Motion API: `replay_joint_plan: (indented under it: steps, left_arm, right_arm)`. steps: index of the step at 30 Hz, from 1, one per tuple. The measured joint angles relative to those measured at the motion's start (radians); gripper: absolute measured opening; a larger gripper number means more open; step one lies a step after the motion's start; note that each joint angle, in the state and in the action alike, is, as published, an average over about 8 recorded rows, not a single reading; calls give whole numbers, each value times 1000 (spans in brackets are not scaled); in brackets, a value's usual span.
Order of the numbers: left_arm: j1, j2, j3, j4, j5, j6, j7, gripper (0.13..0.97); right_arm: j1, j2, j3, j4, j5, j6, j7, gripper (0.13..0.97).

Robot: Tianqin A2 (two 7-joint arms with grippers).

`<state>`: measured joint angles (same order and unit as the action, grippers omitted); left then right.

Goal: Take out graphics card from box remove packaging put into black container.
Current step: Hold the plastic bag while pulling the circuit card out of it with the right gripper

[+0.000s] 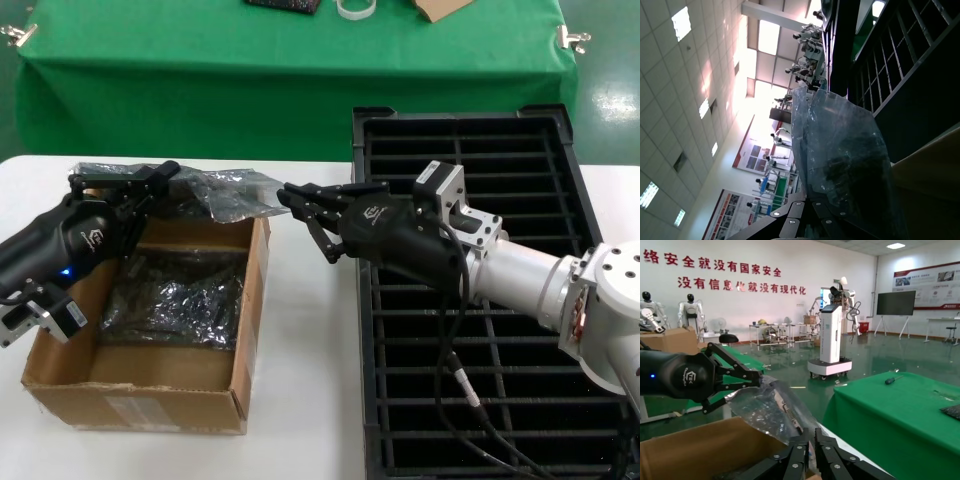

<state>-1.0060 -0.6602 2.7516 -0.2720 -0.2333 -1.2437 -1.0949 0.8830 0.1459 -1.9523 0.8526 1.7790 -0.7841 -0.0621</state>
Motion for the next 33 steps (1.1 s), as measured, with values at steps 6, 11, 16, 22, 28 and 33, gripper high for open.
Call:
replay_joint_plan:
  steps: [6, 11, 16, 22, 28, 33]
  left_arm:
    - [-7, 21, 0, 33, 8, -19, -12, 139]
    - [10, -1, 0, -32, 1, -7, -9, 139]
    - [45, -59, -2, -173, -9, 22, 7, 139]
    - [81, -123, -5, -314, -16, 51, 33, 139]
    - [94, -142, -6, -359, -12, 57, 64, 139]
    - [81, -115, -4, -302, -4, 38, 96, 139]
  right_arm:
    - [12, -8, -3, -28, -6, -21, 5, 165]
    - [19, -13, -10, -48, -15, -35, 16, 142]
    - [21, -19, -4, -68, -15, -45, 11, 133]
    - [23, -25, 8, -89, -10, -54, -6, 133]
    - [22, -26, 16, -97, -9, -58, -13, 133]
    - [15, -20, 18, -82, -14, -54, -5, 132]
